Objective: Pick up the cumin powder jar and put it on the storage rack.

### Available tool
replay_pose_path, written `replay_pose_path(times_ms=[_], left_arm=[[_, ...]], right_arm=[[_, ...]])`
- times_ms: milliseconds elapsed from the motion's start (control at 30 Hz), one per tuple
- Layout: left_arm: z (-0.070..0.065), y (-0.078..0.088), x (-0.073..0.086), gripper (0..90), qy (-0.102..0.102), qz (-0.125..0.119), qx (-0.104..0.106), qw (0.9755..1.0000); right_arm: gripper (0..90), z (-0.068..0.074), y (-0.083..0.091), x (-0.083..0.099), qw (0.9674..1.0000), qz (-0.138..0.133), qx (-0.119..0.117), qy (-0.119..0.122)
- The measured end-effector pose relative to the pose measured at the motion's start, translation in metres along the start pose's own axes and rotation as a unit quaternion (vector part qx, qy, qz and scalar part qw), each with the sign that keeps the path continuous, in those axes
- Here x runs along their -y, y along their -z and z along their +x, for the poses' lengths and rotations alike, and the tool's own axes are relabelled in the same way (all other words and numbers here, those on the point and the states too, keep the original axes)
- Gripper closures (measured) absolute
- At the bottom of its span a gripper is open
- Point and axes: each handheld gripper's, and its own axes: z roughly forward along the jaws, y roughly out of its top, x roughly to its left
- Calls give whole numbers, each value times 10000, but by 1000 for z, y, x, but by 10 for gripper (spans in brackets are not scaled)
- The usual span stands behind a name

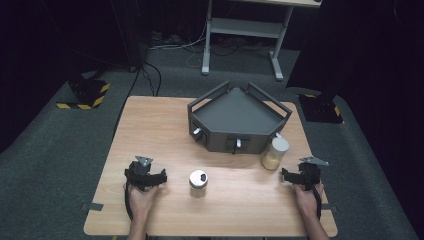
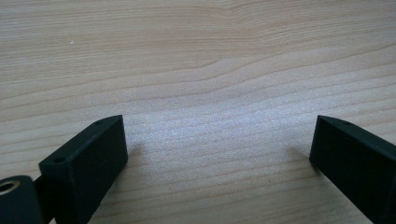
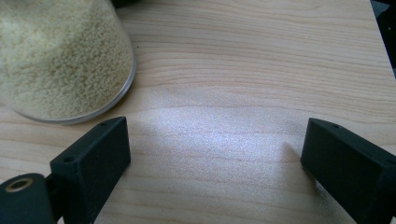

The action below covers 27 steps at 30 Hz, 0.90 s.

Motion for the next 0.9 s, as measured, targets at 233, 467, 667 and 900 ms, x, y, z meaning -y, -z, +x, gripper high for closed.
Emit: replay_pose_path(times_ms=[233, 467, 667, 900], left_arm=[[-1, 0, 0, 39, -3, 8, -12, 10000], [-1, 0, 0, 33, -2, 10, -15, 10000], [-2, -1, -1, 25, 10, 21, -23, 10000], [-2, -1, -2, 14, -11, 55, 9, 10000]], right_arm=[[62, 0, 0, -1, 10000, 14, -12, 12], [46, -1, -1, -2, 10000, 39, -36, 40], [19, -1, -2, -3, 9999, 80, -88, 72], [10, -2, -2, -4, 9999, 94, -102, 87]])
